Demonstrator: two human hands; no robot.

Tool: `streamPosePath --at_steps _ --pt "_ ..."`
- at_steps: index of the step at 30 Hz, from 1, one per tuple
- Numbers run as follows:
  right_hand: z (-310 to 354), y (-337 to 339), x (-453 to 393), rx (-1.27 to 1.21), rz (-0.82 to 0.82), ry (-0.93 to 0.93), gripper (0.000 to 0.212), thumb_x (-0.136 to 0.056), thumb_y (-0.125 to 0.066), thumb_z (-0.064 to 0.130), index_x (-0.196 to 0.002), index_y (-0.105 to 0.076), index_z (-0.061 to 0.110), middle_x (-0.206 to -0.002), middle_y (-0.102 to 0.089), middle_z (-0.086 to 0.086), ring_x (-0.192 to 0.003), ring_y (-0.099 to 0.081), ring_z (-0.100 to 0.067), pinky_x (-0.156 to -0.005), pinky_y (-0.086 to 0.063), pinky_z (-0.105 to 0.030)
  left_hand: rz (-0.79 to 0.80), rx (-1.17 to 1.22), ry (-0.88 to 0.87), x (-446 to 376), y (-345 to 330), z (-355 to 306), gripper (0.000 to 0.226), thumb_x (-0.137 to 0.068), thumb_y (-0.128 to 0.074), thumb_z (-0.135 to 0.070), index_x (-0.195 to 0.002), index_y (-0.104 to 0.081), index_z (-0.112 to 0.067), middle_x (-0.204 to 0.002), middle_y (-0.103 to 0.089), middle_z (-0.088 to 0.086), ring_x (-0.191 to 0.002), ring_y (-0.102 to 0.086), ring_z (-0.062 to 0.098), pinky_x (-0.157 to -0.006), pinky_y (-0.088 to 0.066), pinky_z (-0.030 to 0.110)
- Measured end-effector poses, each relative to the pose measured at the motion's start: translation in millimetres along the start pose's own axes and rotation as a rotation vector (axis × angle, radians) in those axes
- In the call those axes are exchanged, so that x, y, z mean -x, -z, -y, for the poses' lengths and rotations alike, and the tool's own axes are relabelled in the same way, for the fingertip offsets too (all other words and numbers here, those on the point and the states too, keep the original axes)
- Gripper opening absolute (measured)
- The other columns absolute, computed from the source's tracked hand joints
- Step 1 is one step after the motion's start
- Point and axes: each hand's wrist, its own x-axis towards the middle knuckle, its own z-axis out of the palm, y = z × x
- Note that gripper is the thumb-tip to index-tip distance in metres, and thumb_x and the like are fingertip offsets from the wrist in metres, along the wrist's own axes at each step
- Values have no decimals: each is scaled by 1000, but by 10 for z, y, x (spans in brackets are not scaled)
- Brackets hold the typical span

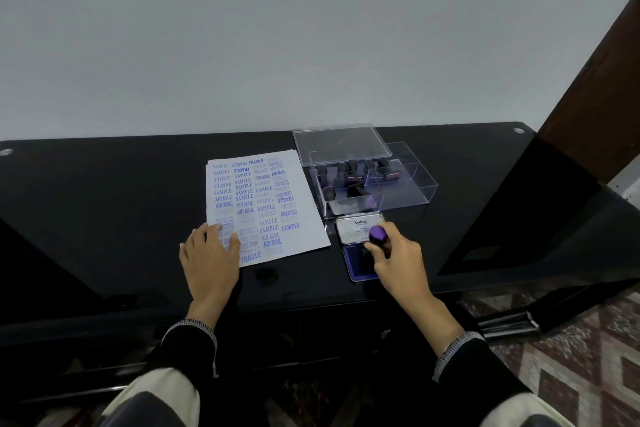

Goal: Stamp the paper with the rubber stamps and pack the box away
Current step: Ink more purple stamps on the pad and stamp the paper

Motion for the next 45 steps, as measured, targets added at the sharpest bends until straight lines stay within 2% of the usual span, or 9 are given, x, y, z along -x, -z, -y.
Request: streamPosePath --at_steps 4,7,11,16,19,24,32,39,45 --pt "-44 -67 122 -83 -52 3 23 -87 -65 15 -106 -54 19 -82 -62 -1 -72 -60 -17 -65 -52 -30 3 -7 -6 -4 1 7 40 -95 -53 -34 -125 -55 -8 -134 -52 10 -132 -40 31 -116 -19 50" --pt "-45 -70 142 -83 -66 9 23 -87 -65 16 -107 -54 20 -80 -61 -1 -69 -58 -16 -62 -49 -28 7 -8 -2 -4 4 3 40 -96 -53 -34 -125 -55 -7 -133 -52 10 -133 -40 32 -116 -20 50" --pt "11 0 33 -18 -10 7 21 -87 -66 16 -105 -55 17 -75 -60 -1 -65 -56 -17 -58 -44 -26 6 -9 -4 -5 -3 -2 39 -95 -53 -34 -125 -55 -7 -134 -52 11 -132 -40 32 -116 -20 51" --pt "81 43 -70 10 71 -44 23 -86 -65 14 -105 -54 19 -80 -62 -4 -72 -60 -22 -65 -51 -34 5 -20 -7 -3 -2 8 39 -95 -54 -33 -125 -56 -7 -133 -52 11 -131 -41 33 -116 -20 51" --pt "82 -2 22 -26 18 -45 22 -87 -64 11 -107 -55 16 -85 -58 -6 -75 -58 -22 -65 -47 -29 5 -20 -8 -5 -2 5 39 -95 -54 -33 -124 -56 -7 -133 -53 11 -131 -41 33 -115 -21 51" --pt "101 -26 131 -26 -51 -57 22 -88 -63 13 -110 -57 15 -88 -47 -3 -68 -48 -13 -59 -34 -13 6 -19 -8 -15 3 8 39 -95 -54 -34 -124 -56 -7 -132 -53 11 -130 -42 33 -115 -22 51" --pt "126 27 -52 27 74 -60 24 -87 -65 11 -108 -56 15 -85 -54 -6 -77 -52 -21 -65 -38 -23 14 -19 -3 -16 -8 23 40 -96 -52 -35 -125 -55 -8 -135 -51 11 -133 -39 32 -116 -19 50" --pt "99 -28 125 -18 -46 -63 21 -88 -64 11 -108 -57 14 -83 -52 -5 -69 -51 -18 -55 -34 -10 8 -19 -5 -5 4 8 40 -95 -53 -34 -124 -56 -7 -134 -52 12 -132 -40 32 -116 -20 51" --pt "100 -1 36 -13 0 -69 24 -87 -65 10 -110 -58 15 -82 -54 -6 -68 -50 -16 -55 -33 -9 14 -21 -3 -11 -5 19 40 -95 -53 -34 -125 -56 -8 -135 -51 11 -134 -39 31 -116 -19 50"
